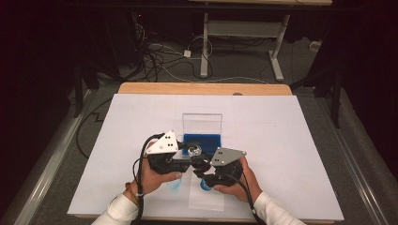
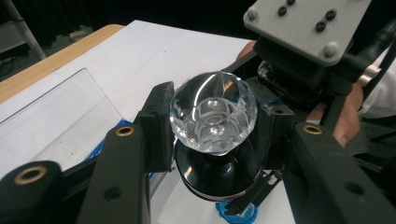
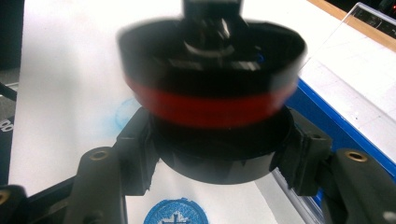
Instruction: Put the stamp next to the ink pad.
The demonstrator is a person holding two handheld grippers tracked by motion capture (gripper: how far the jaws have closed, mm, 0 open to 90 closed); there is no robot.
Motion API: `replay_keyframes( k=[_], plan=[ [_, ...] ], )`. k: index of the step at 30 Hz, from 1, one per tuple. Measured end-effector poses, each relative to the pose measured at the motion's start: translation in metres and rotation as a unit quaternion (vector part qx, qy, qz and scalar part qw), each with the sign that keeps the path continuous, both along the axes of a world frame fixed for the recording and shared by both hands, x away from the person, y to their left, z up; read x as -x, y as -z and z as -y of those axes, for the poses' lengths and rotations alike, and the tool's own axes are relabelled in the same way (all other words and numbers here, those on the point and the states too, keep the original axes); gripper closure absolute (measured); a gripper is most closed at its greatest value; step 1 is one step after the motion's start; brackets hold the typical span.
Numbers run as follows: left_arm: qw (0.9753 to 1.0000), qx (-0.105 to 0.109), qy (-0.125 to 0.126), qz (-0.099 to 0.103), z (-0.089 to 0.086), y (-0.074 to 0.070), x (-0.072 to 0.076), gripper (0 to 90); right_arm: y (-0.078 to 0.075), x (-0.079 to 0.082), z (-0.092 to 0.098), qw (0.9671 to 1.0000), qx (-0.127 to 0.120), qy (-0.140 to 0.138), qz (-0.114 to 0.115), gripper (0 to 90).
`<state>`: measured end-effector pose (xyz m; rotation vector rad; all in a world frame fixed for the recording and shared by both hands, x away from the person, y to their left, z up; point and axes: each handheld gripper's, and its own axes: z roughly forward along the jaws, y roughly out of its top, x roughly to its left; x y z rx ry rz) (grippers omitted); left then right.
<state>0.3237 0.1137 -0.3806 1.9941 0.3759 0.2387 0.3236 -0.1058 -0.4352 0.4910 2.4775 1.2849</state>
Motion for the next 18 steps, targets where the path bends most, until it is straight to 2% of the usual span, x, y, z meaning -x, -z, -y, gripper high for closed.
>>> replay_keyframes(
  k=[4,18],
  plan=[
    [1.0000,-0.006,0.002,-0.003,0.0054,0.0038,-0.0014,54.7,-0.0009,-0.0001,0.0028,0.9999,-0.010,0.001,-0.005,38.7],
    [1.0000,0.000,-0.001,-0.002,0.0093,0.0060,-0.0051,54.7,-0.0013,-0.0006,0.0081,0.9994,-0.028,0.006,-0.019,38.7]
  ],
)
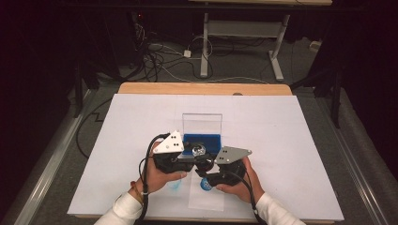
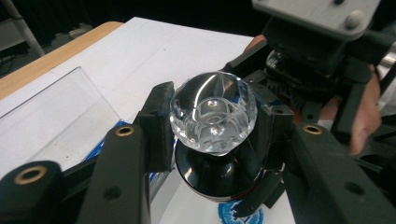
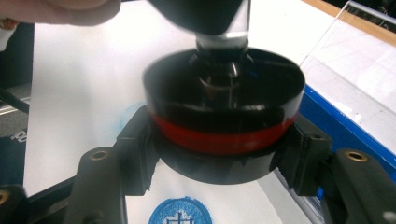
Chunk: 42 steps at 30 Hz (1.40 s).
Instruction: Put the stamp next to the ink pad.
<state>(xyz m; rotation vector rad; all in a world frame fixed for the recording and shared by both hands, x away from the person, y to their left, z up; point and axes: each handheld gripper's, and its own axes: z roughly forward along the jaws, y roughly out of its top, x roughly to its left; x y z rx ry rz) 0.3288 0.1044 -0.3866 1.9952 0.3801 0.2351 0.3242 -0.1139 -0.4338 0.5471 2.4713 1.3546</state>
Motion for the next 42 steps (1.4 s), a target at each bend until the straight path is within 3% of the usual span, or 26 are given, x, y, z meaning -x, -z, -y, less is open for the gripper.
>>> replay_keyframes(
  k=[3,11,15,20,29,33,42],
  plan=[
    [0.9999,0.011,0.003,-0.003,0.000,0.002,-0.001,54.6,0.000,0.000,0.000,1.0000,-0.004,-0.001,-0.002,38.7],
    [0.9998,0.015,0.003,-0.009,-0.001,0.004,-0.002,54.6,0.000,0.001,0.001,1.0000,-0.004,-0.002,-0.004,38.8],
    [0.9995,0.027,0.003,-0.014,-0.002,0.006,-0.002,54.7,-0.002,0.002,0.002,1.0000,-0.002,-0.002,0.002,38.8],
    [0.9983,0.049,0.006,-0.033,-0.006,0.010,-0.006,54.8,-0.003,0.003,0.003,1.0000,-0.004,0.000,0.006,38.9],
    [0.9983,0.054,0.004,-0.022,-0.005,0.010,-0.002,54.9,-0.005,0.006,0.004,0.9999,-0.002,0.002,0.010,38.9],
    [0.9990,0.043,0.003,-0.010,-0.002,0.009,0.001,54.9,-0.005,0.006,0.003,1.0000,-0.002,0.002,0.003,38.9],
    [0.9985,0.054,0.002,-0.004,-0.001,0.010,0.004,54.8,-0.007,0.007,0.004,1.0000,-0.001,0.004,0.000,38.9]
  ],
)
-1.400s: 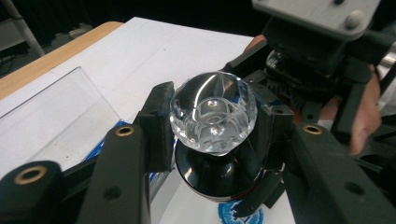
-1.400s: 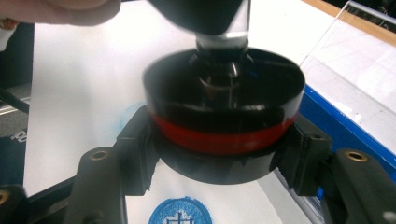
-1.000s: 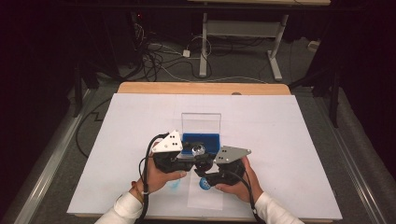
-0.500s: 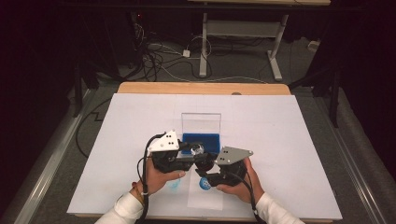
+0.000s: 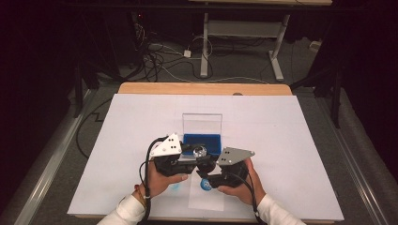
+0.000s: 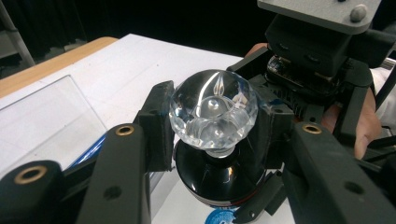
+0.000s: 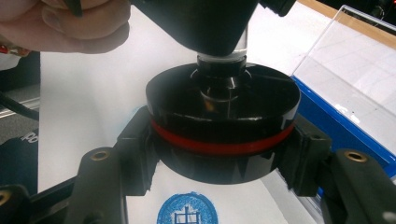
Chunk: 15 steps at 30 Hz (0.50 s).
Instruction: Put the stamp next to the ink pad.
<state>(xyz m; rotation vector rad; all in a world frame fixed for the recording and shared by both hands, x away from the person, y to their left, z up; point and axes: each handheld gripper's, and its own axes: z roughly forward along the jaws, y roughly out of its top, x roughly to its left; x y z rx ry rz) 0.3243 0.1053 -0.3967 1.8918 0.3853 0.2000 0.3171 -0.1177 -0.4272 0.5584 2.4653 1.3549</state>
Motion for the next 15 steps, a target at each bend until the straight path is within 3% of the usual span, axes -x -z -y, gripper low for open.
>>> replay_keyframes(
  k=[8,12,15],
  plan=[
    [0.9999,-0.004,0.000,0.011,0.0019,0.0009,0.0030,54.8,0.0001,0.0012,-0.0002,1.0000,0.004,0.001,-0.006,38.9],
    [0.9999,0.011,-0.001,0.004,-0.0005,0.0023,0.0021,54.8,-0.0021,0.0016,0.0022,1.0000,-0.004,0.003,-0.002,38.8],
    [0.9997,-0.015,-0.001,0.019,0.0047,0.0010,0.0042,54.8,0.0004,0.0004,0.0018,1.0000,-0.001,0.001,-0.007,38.8]
  ],
)
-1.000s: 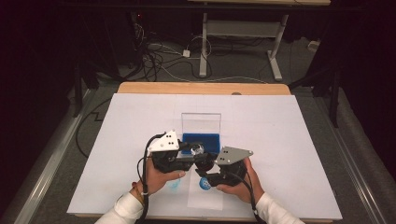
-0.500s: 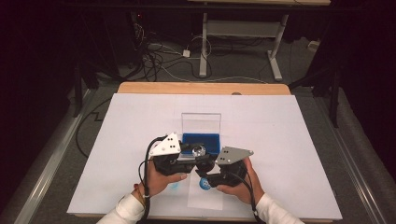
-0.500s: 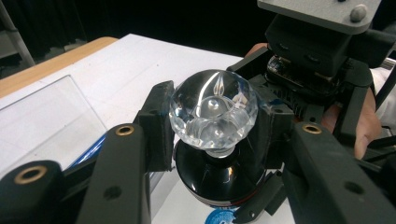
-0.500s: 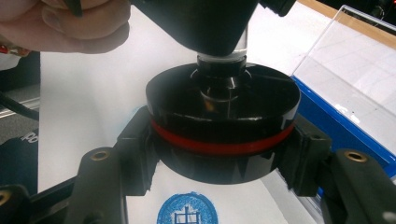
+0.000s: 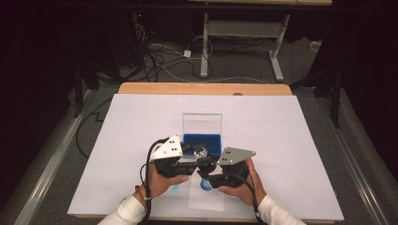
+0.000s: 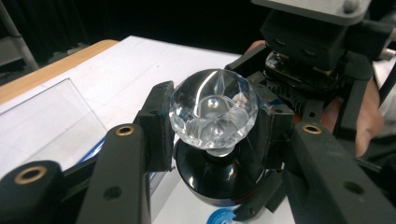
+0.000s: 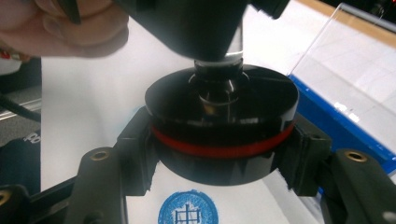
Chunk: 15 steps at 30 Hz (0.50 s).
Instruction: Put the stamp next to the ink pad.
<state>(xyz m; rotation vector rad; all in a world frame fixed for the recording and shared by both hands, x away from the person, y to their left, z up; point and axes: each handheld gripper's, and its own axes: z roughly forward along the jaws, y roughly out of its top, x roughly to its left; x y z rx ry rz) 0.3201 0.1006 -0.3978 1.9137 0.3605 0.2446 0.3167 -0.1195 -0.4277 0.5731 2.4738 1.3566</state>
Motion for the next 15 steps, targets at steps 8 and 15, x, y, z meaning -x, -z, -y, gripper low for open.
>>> replay_keyframes(
  k=[8,15],
  plan=[
    [0.9999,-0.011,0.001,-0.009,-0.0019,-0.0014,-0.0019,54.8,0.0033,-0.0012,0.0004,1.0000,-0.006,-0.006,-0.001,38.6],
    [0.9999,-0.011,0.000,-0.009,-0.0022,-0.0029,-0.0007,54.7,0.0045,-0.0006,0.0020,0.9999,-0.006,-0.005,0.007,38.4]
  ],
)
